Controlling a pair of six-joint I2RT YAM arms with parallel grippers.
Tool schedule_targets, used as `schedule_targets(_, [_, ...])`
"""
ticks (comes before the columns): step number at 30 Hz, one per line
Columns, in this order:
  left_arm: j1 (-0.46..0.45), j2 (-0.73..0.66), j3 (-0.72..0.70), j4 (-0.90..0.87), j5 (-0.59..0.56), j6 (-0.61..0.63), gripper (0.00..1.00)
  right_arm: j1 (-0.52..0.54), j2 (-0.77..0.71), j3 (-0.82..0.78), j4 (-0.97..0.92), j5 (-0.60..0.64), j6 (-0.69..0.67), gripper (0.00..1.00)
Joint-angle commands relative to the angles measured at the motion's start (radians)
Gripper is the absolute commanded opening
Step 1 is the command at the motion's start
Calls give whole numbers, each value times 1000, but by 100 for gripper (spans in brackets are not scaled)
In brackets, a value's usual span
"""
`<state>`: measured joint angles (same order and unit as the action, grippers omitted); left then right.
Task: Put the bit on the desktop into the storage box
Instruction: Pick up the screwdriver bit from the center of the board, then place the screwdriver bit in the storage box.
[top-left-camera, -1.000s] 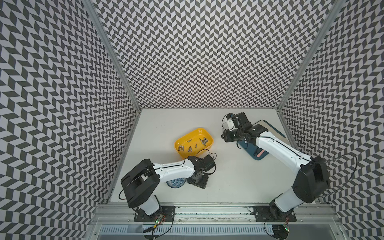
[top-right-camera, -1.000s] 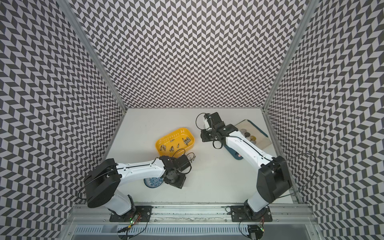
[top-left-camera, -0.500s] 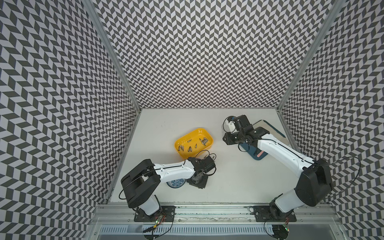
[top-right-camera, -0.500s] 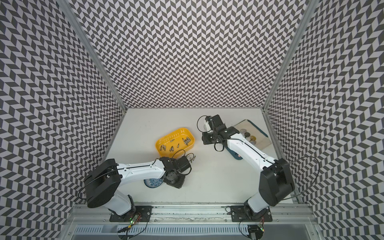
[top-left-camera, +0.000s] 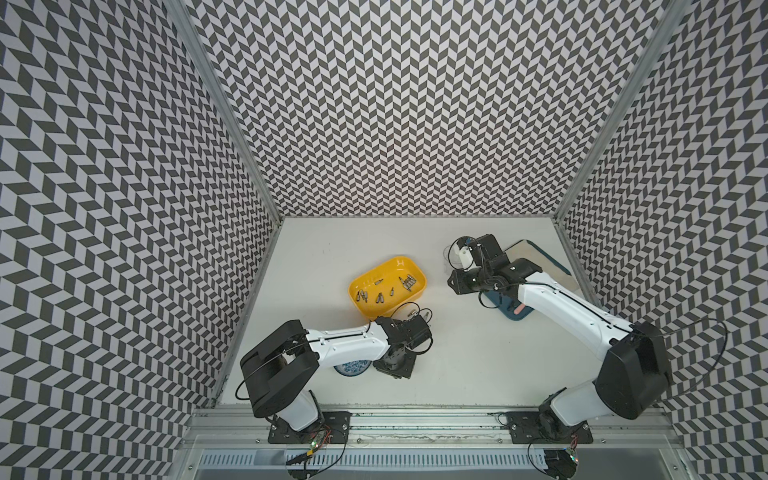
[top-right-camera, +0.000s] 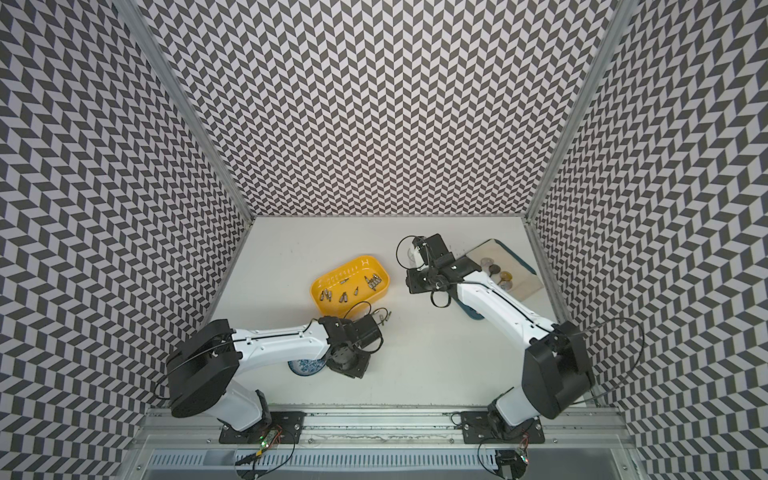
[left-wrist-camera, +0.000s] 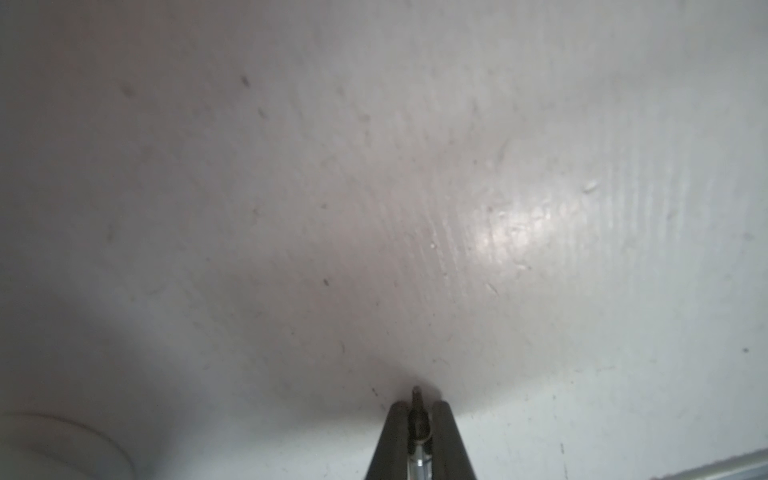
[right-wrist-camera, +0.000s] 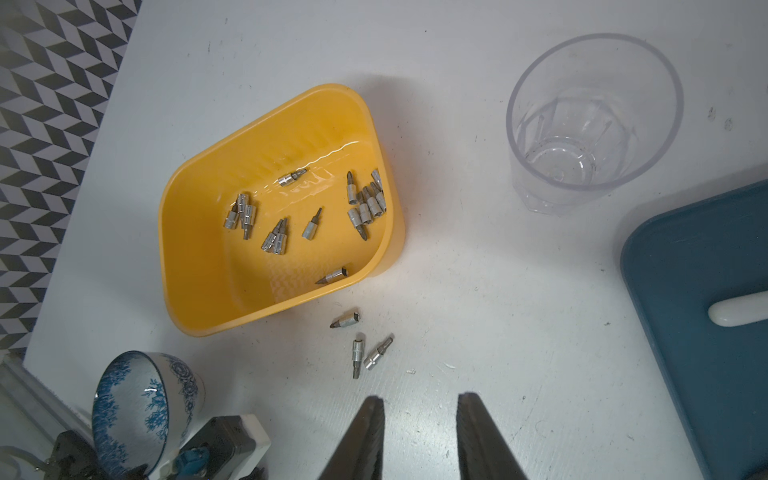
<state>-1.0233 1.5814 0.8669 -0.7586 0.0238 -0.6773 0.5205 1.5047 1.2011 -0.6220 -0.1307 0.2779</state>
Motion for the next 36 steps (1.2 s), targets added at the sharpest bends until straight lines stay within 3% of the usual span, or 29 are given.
schedule_targets(1, [-8,-12,-15,9,8,-4,4,6,-42,-47,41,-10,15,34])
schedule_targets(8, [-5,-11,25,-13,-15,15,0,35,-67,-129,71,-19,41,34])
schedule_targets(15, [46,-22,155,-97,-51,61,0,55,-73,-176,97,-26,66,34])
schedule_targets(27, [357,71,477,-209,-56,337,0,102,-14,-206,163,-33,99,34])
schedule_targets(36, [529,229,524,-75,-46,455,0,147,104,-133,180,-50,105,34])
